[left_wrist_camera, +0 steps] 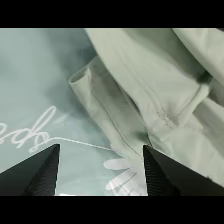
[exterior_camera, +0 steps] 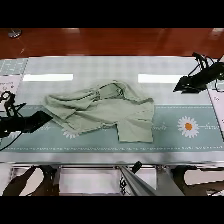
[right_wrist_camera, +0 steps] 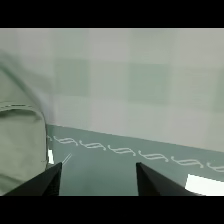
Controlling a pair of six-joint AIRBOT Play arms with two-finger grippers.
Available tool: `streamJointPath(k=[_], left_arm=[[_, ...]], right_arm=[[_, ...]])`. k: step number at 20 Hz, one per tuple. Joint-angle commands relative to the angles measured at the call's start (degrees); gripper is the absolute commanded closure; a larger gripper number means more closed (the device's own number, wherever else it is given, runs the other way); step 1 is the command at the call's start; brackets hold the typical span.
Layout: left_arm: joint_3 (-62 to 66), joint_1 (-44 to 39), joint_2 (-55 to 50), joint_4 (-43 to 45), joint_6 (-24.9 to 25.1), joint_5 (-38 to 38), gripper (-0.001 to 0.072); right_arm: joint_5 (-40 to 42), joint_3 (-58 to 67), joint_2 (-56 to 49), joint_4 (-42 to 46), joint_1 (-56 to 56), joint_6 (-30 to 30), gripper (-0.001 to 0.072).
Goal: Fold the shirts.
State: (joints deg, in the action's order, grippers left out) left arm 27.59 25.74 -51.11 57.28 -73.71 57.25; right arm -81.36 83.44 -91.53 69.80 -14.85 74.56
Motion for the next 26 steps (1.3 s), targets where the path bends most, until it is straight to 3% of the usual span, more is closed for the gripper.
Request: streamJointPath(k=[1, 4, 6, 13, 15, 24, 25, 26], left_arm=[[0.0, -1.4, -7.1, -3.8, 3.7, -1.0, 0.0124], [0.0, -3.0, -9.3, -4.2, 4.1, -4.7, 0.0128], [0.0, -4.2, -9.5, -4.8, 4.1, -8.0, 0.0224], [0.0, -6.8, -13.0, -4.8, 6.8, -8.6, 0.0228], [0.0, -6.8, -12.9, -4.8, 8.2, -8.2, 0.0344], [0.0, -6.8, -12.8, -2.9, 8.1, -5.2, 0.0346], [0.0, -6.8, -12.8, -2.8, 8.1, -5.4, 0.0384], [0.0, -6.8, -12.8, -2.8, 8.1, -5.4, 0.0472]], right_arm=[[-0.1, -0.2, 0.0, -1.1, -0.3, -0.4, 0.0171], [-0.1, -0.2, 0.0, -1.1, -0.3, -0.4, 0.0171], [0.0, -0.2, 0.0, -1.1, -0.3, -0.4, 0.0171], [-1.2, -0.2, 0.0, -1.1, -0.3, 0.2, 0.0171], [-1.4, -0.2, 0.0, -1.1, -0.3, 0.2, 0.0174], [-1.9, -0.2, 0.0, -1.1, -0.3, 0.6, 0.0175], [-2.1, -0.2, 0.0, -1.1, -0.3, 0.6, 0.0175], [-2.3, -0.2, 0.0, -1.1, -0.3, 0.7, 0.0175]])
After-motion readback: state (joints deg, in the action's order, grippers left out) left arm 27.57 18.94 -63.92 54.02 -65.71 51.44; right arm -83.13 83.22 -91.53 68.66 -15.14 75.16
